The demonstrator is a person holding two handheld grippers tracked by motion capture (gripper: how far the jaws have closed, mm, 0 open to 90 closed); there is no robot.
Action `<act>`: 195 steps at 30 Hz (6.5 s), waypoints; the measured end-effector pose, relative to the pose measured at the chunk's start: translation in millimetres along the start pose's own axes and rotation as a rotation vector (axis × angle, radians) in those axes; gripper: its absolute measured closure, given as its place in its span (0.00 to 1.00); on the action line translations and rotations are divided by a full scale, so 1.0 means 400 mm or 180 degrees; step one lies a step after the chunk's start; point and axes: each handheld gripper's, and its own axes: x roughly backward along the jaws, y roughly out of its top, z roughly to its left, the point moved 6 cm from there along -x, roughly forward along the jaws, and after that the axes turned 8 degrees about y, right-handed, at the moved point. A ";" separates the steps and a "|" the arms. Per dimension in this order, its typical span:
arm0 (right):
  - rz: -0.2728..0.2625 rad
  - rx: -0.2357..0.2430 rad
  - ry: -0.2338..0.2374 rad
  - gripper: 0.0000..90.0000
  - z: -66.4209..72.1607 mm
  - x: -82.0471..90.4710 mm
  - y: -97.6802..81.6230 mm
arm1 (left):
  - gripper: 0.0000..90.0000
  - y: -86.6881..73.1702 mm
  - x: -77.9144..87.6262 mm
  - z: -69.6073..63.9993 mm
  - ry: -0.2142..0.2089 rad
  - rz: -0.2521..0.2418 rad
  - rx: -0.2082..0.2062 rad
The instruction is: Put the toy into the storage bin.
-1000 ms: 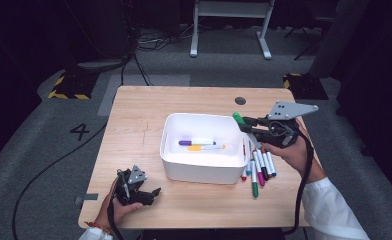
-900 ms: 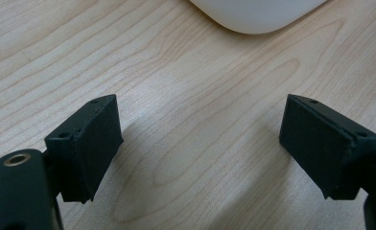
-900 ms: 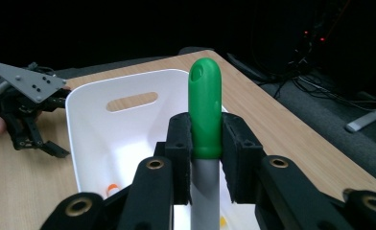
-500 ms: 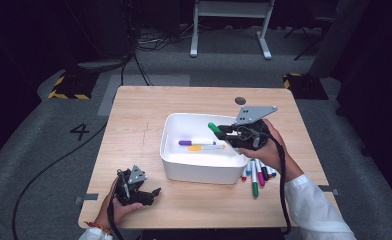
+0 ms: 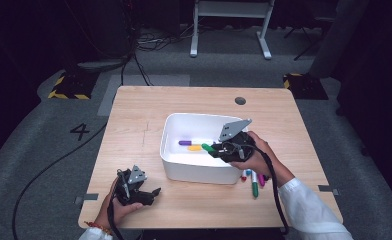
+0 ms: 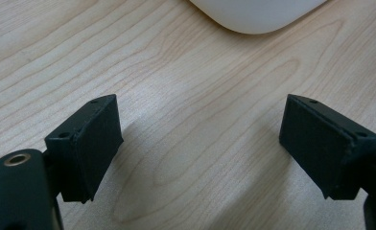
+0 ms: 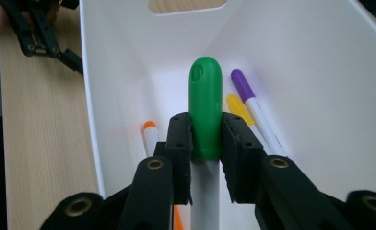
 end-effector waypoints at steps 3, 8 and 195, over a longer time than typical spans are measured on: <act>0.0095 0.0028 0.0026 0.83 0.005 -0.010 -0.007 | 0.16 0.000 0.000 -0.001 -0.0015 0.0001 -0.0001; 0.0187 0.0027 0.0126 0.83 0.022 -0.020 -0.013 | 0.16 0.000 0.000 0.000 -0.0012 0.0002 -0.0009; 0.0103 -0.0177 0.0103 0.68 0.025 -0.023 0.014 | 0.16 -0.001 0.001 -0.001 -0.0011 0.0002 -0.0012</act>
